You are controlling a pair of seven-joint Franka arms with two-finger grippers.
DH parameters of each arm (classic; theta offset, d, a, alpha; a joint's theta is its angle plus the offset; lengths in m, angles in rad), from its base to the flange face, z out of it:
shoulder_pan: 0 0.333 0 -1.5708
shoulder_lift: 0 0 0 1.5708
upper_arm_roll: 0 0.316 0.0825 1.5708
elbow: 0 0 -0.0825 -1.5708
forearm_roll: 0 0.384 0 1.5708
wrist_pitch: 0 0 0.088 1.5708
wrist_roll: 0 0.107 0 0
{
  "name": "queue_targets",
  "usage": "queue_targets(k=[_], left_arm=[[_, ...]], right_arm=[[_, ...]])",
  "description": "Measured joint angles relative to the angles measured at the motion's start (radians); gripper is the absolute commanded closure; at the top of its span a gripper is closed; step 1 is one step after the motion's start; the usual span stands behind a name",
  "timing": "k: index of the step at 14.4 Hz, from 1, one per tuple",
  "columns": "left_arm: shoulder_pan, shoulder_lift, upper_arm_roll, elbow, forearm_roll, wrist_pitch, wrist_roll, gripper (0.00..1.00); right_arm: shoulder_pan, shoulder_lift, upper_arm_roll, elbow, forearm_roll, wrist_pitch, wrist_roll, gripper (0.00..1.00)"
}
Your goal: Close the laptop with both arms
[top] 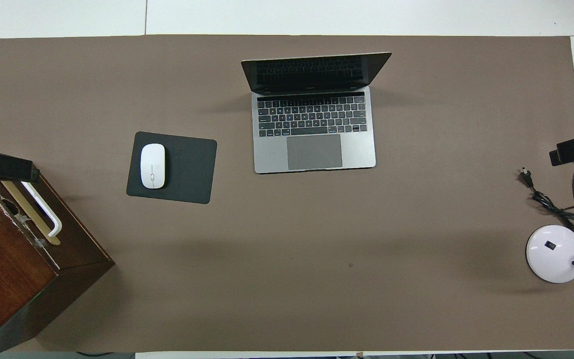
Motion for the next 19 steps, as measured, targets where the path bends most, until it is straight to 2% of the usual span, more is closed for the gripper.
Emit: queue_targets(k=[9, 13, 14, 16, 17, 19], left_arm=[[0.000, -0.016, -0.006, 0.001, 0.000, -0.001, -0.001, 0.00], [0.000, -0.026, -0.006, 0.001, 0.000, -0.003, -0.002, 0.00], [0.000, -0.026, -0.006, 0.000, 0.000, -0.002, -0.002, 0.06], [0.000, -0.026, -0.006, -0.001, 0.000, -0.001, -0.003, 0.80], [0.000, -0.026, -0.006, -0.001, 0.000, 0.004, -0.003, 1.00], [0.001, -0.026, -0.006, -0.001, 0.000, 0.033, -0.003, 1.00]], right_arm=[[0.000, -0.003, 0.004, -0.001, 0.000, 0.009, -0.004, 0.00], [0.000, -0.003, 0.009, -0.005, 0.009, 0.086, -0.168, 0.00], [0.000, -0.003, 0.009, -0.007, 0.024, 0.094, -0.188, 0.00], [0.000, -0.003, 0.011, -0.015, 0.044, 0.101, -0.202, 0.00], [0.001, -0.003, 0.011, -0.022, 0.056, 0.101, -0.203, 0.00], [0.004, -0.005, 0.013, -0.034, 0.073, 0.101, -0.203, 0.00]])
